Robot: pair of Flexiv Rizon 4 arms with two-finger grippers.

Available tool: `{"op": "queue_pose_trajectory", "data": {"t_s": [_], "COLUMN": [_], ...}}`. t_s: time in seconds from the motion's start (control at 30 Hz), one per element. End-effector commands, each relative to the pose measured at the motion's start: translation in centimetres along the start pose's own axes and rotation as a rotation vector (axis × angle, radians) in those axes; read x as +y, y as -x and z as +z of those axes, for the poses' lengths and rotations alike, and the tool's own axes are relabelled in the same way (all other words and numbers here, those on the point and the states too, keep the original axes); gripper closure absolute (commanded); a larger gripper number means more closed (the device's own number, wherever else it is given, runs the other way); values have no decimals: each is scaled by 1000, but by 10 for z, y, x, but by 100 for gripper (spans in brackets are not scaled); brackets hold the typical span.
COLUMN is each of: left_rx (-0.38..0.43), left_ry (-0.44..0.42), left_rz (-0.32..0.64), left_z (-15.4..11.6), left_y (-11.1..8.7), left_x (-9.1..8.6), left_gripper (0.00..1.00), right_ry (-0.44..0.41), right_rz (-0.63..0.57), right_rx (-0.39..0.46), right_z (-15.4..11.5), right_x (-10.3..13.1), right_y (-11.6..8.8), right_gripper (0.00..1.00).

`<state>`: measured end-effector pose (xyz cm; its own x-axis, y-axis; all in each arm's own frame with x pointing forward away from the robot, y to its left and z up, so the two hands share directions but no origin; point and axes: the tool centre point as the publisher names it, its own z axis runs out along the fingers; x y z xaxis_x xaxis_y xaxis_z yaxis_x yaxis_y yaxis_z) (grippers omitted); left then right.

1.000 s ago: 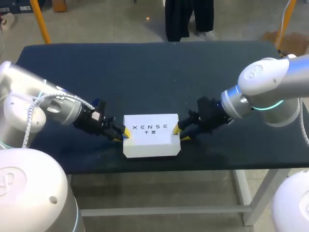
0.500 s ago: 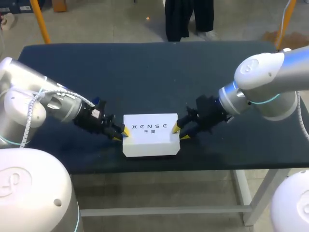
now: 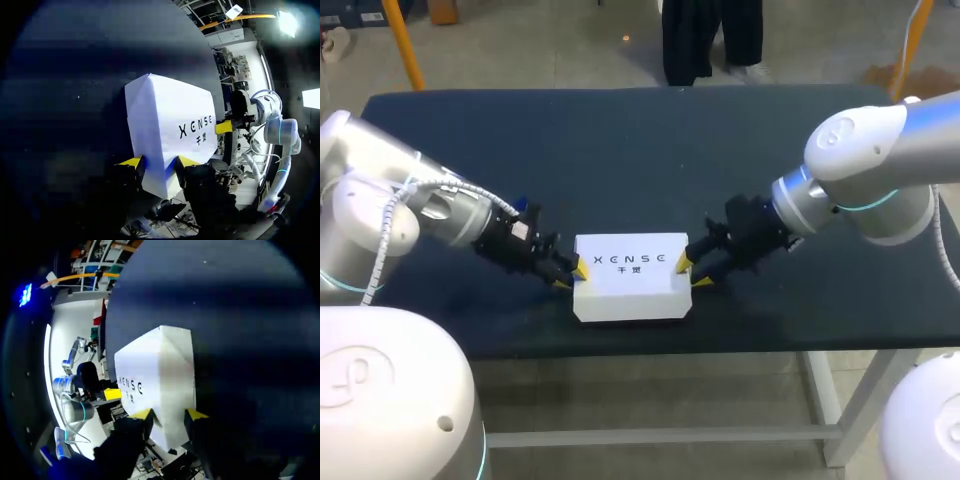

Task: Assemble the packaging by folding the flat box into shape, placing the metal phone stand inside, and closing the box properly

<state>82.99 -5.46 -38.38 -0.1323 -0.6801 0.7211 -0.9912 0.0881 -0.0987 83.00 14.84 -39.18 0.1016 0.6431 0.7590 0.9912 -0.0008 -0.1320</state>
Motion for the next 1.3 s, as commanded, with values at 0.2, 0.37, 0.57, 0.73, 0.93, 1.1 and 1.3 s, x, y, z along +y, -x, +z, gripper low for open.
{"op": "queue_pose_trajectory", "data": {"t_s": [0.2,0.37,0.57,0.73,0.93,1.1,1.3], "left_rx": [-7,-7,-7,-7,-7,-7,-8], "left_ry": [0,0,0,0,0,0,4], "left_rz": [-1,-1,-1,-1,-1,-1,0], "left_z": [4,4,4,4,4,4,5], "left_y": [-4,-4,-4,-4,-4,-4,-4], "left_x": [0,0,0,0,0,0,-1], "left_gripper": [58,53,54,57,60,59,59], "right_ry": [-2,-2,-2,-2,-2,-2,-2], "right_rz": [-2,-2,-2,-2,-2,-2,-2], "right_rx": [11,11,11,11,11,11,11], "right_z": [3,3,3,3,3,3,3], "right_x": [3,3,3,3,3,3,3], "right_y": [0,0,0,0,0,0,0], "right_gripper": [57,58,59,60,62,63,61]}}
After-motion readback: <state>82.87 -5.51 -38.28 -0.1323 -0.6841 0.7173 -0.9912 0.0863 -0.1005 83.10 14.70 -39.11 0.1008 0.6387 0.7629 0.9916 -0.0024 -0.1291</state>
